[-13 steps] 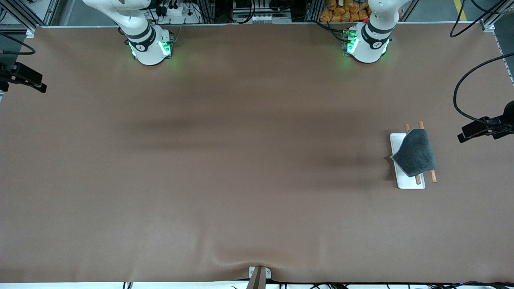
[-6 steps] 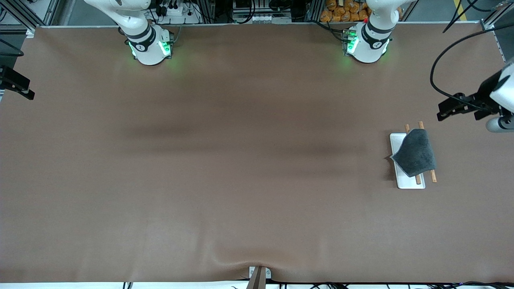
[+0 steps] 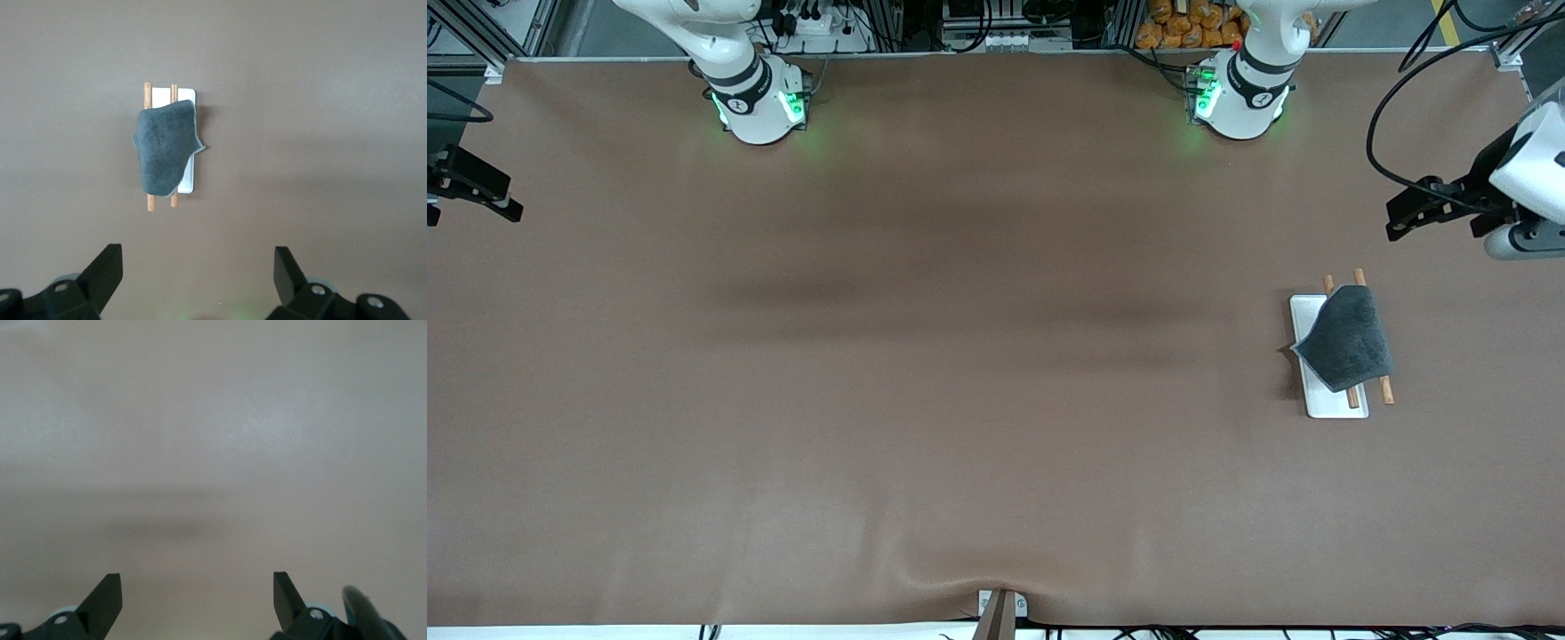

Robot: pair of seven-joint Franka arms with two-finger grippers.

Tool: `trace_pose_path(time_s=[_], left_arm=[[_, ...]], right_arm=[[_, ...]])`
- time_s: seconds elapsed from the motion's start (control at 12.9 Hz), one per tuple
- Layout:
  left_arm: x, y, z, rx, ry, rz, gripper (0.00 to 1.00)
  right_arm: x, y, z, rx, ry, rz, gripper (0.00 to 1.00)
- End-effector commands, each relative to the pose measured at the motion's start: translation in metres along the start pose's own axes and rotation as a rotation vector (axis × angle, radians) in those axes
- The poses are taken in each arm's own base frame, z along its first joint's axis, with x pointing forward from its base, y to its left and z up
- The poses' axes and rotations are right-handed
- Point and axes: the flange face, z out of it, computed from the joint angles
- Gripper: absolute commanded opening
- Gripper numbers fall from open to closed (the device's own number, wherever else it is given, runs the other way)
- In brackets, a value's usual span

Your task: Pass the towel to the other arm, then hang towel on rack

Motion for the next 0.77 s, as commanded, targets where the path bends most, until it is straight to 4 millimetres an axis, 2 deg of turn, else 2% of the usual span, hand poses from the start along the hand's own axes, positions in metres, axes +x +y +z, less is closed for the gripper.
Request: trace_pose_path(time_s=[0.0,0.31,0.46,0.7], left_arm=[[-0.018,0.001,-0.010,-0.015,0.011,-0.008,1.00],[-0.035,0.003,-0.010,-0.014,-0.012,-0.012,1.00],[-0.041,0.012,-0.014,-0.010,-0.013,-0.068,1.00],[-0.032,0.008,-0.007,-0.010,-0.027,-0.069,1.00]], right_arm=[[-0.002,-0.003,0.003,0.016,-0.018,0.034,1.00],[-0.004,-0.010,0.011,0.001,-0.045,0.020,1.00],[-0.005,-0.009,0.014,0.001,-0.056,0.024,1.00],[-0.007,-0.008,0.014,0.002,-0.068,0.025,1.00]])
